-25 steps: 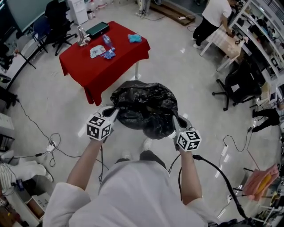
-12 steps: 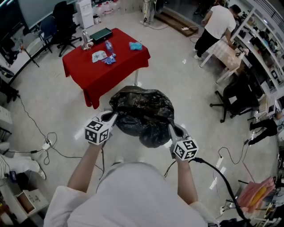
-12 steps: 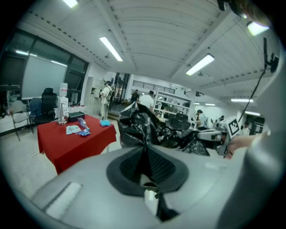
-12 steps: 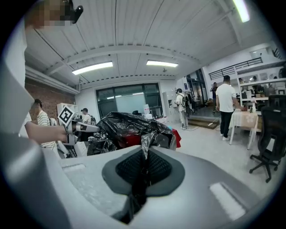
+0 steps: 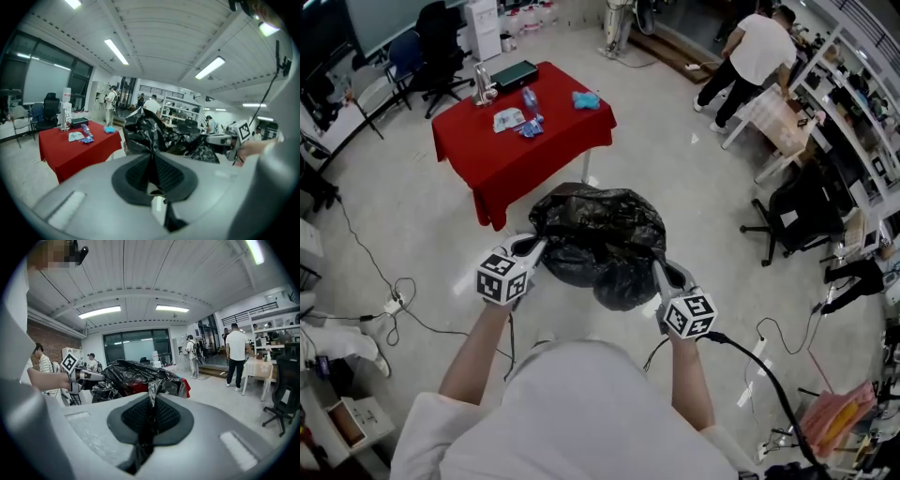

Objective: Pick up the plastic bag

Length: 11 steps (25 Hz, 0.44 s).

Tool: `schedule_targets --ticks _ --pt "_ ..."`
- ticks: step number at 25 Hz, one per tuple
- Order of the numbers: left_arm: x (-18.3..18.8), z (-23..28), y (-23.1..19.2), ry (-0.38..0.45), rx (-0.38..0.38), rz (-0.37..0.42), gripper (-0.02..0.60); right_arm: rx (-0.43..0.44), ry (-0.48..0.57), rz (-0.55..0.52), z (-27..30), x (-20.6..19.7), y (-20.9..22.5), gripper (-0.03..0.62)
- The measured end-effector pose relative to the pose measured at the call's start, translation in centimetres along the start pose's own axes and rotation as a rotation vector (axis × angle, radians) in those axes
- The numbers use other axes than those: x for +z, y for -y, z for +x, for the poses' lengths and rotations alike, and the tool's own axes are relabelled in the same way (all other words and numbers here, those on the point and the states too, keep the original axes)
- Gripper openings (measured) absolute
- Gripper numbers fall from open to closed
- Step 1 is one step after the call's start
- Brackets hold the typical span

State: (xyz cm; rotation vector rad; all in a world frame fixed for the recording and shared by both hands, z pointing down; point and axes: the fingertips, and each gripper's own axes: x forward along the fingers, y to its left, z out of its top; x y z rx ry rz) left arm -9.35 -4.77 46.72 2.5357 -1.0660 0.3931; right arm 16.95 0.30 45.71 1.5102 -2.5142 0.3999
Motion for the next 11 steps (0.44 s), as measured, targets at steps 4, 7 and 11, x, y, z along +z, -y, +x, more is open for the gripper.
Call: schedule_targets --ticks 4,7,11 --pt "0.7 0.2 0.3 0.004 -0.005 0.014 0.008 -0.004 0.005 0.001 0.1 0.2 0.3 0.002" --pt "1.1 0.3 0.3 0.005 -0.007 0.02 0.008 -0.001 0.008 -0.002 0.2 0.4 0.4 0.002" --pt "1.4 0.6 0.6 0.004 -0.01 0.024 0.008 0.003 0.011 -0.008 0.2 0.5 0.7 0.002"
